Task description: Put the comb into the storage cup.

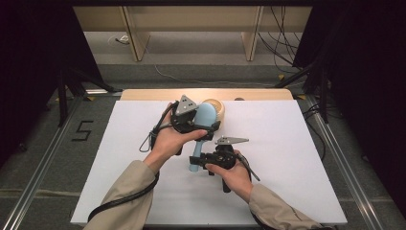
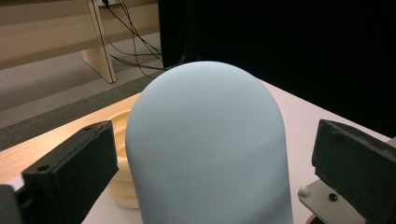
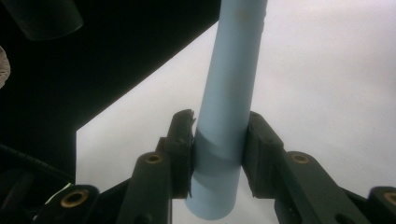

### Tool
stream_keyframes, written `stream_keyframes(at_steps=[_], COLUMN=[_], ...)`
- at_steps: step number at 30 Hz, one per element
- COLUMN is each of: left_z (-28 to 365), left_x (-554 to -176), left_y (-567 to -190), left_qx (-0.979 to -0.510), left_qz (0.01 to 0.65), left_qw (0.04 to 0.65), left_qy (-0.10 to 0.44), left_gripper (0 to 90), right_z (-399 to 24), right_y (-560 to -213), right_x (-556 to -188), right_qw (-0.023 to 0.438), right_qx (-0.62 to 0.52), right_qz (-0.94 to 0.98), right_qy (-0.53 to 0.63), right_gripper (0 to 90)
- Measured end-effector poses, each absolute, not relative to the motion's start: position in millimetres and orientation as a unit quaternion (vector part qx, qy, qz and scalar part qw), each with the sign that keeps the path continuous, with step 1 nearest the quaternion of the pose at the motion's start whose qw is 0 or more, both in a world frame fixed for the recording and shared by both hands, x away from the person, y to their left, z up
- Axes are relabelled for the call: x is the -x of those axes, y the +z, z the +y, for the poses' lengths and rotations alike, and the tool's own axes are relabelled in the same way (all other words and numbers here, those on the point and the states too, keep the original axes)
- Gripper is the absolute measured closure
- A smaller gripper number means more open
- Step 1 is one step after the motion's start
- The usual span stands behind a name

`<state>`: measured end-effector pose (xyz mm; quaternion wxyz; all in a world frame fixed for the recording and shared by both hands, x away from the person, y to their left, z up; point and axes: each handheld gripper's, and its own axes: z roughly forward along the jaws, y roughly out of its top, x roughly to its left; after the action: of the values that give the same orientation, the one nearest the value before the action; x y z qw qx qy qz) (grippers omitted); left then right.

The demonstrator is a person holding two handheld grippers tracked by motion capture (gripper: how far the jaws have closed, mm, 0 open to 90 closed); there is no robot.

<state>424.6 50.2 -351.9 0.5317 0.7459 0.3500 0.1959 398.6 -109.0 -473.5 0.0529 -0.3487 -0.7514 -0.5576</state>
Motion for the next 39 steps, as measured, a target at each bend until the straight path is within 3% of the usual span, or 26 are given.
stream_keyframes(at_steps=[29, 39], left_z=[47.0, 47.8], left_x=[-433.3, -433.3], left_y=[-352.1, -353.6], left_qx=[-0.741, -0.743], left_qz=[0.366, 0.372], left_qw=[0.532, 0.527], left_qy=[0.184, 0.179], left_gripper=[0.3, 6.6], right_z=[-108.1, -107.7], right_y=[-473.0, -473.0], right_x=[-397.7, -397.5], right_qw=[0.049, 0.047], right_qx=[0.344, 0.343], right_qz=[-0.753, -0.754], right_qy=[-0.558, -0.558], right_gripper=[67.1, 67.1])
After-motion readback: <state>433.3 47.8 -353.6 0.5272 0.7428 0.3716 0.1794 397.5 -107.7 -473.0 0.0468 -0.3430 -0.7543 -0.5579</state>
